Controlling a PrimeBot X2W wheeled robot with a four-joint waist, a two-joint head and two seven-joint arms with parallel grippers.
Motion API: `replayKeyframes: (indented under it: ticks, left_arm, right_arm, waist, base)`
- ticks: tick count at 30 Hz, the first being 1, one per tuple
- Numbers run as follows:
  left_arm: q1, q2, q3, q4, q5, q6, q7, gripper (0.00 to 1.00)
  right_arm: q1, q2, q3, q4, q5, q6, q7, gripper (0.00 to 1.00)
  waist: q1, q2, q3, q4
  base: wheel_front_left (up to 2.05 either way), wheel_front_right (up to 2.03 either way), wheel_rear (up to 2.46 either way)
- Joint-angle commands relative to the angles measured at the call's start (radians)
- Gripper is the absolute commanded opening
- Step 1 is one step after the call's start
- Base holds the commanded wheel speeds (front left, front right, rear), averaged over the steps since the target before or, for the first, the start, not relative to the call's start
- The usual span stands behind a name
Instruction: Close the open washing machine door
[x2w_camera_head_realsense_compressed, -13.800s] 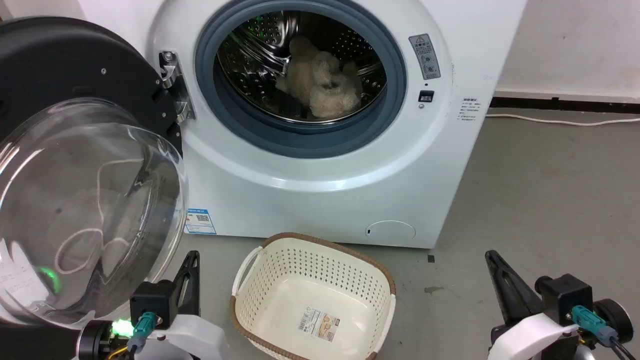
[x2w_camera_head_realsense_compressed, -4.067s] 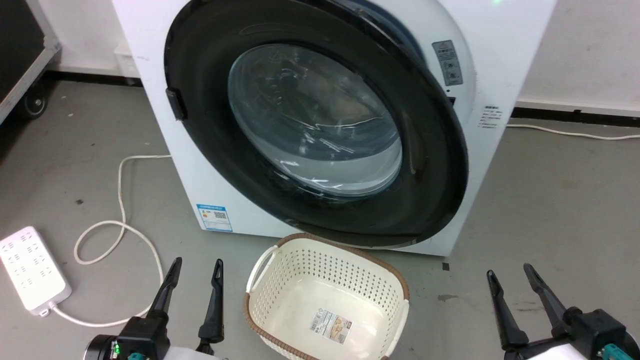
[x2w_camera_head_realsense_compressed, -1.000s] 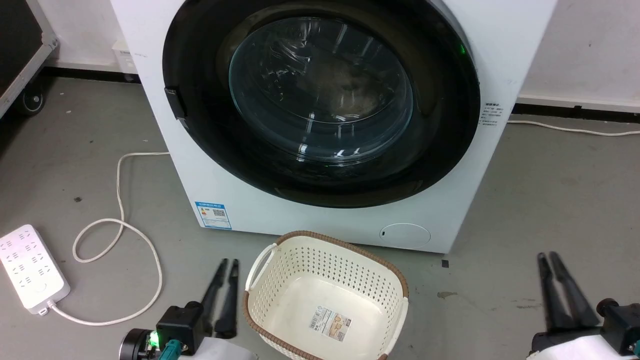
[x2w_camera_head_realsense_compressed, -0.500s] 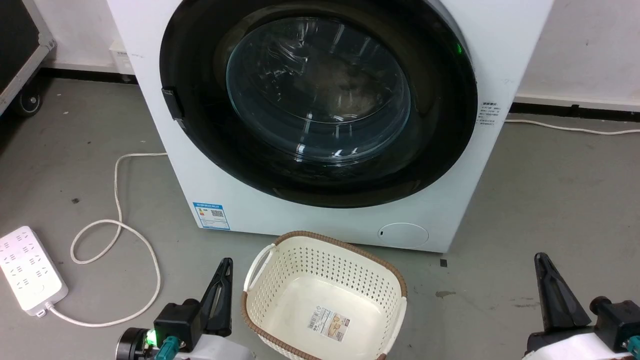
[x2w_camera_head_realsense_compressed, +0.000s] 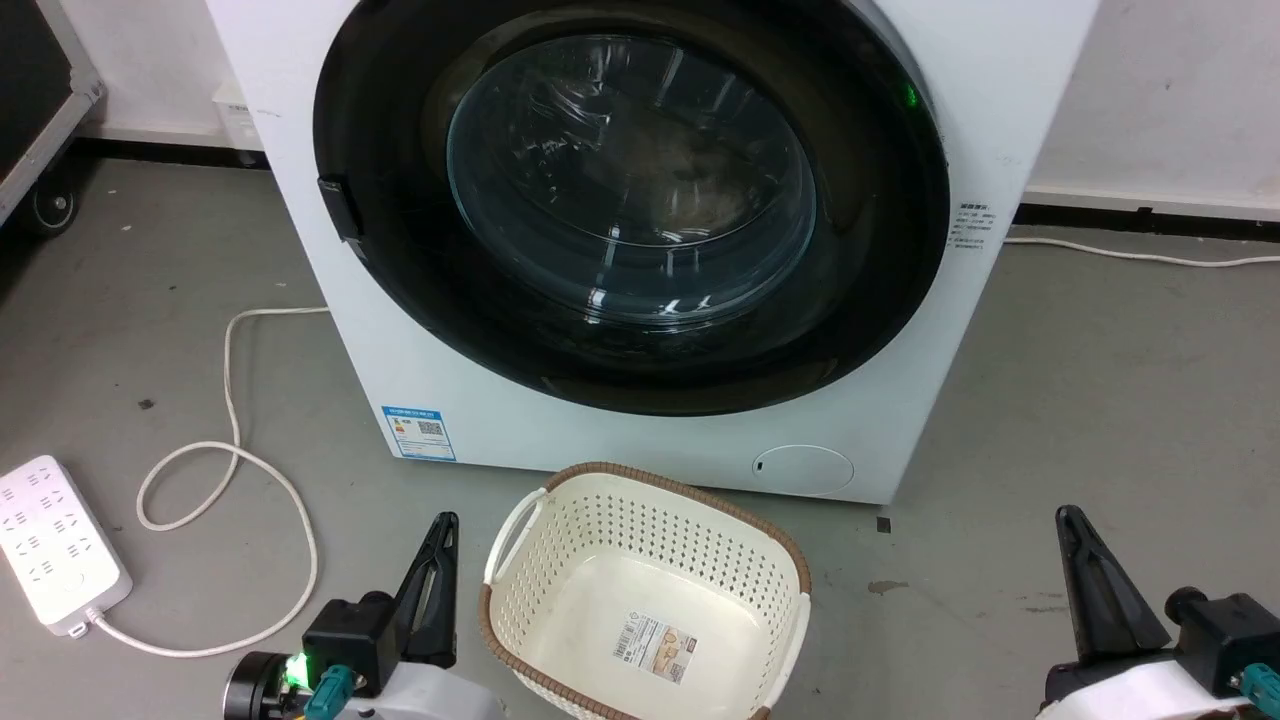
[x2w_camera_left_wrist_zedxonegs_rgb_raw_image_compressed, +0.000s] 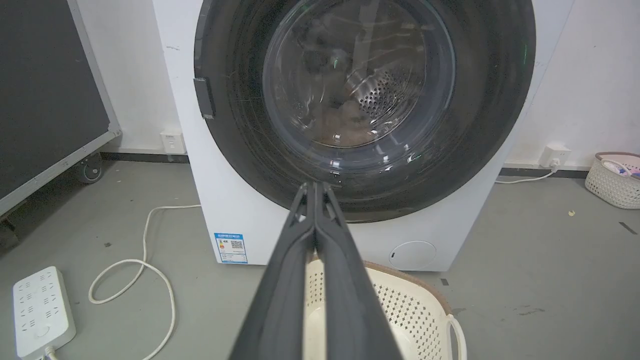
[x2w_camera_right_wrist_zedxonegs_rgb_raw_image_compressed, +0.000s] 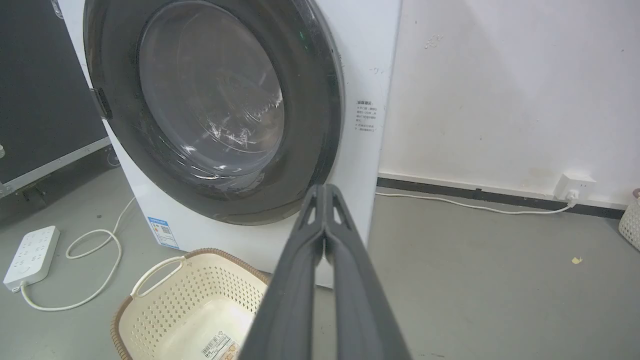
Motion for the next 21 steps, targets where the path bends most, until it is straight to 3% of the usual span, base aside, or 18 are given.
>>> replayKeyframes:
  ticks: [1,21]
  left_arm:
    - [0.000,0.000,0.007,-0.007,0.011,0.004,0.008,0.00]
    - [0.000,0.000,0.028,-0.030,0.029,0.008,0.049,0.00]
  right_arm:
    - [-0.007,0.002,0.005,-0.008,-0.008,0.000,0.008,0.00]
    - [-0.014,0.003,0.028,-0.020,-0.016,0.000,0.049,0.00]
  waist:
    - [0.0000,0.0000,0.000,-0.001]
    - [0.0000,0.0000,0.000,-0.009]
  base:
    - [0.00,0.00,0.00]
    - [0.00,0.00,0.00]
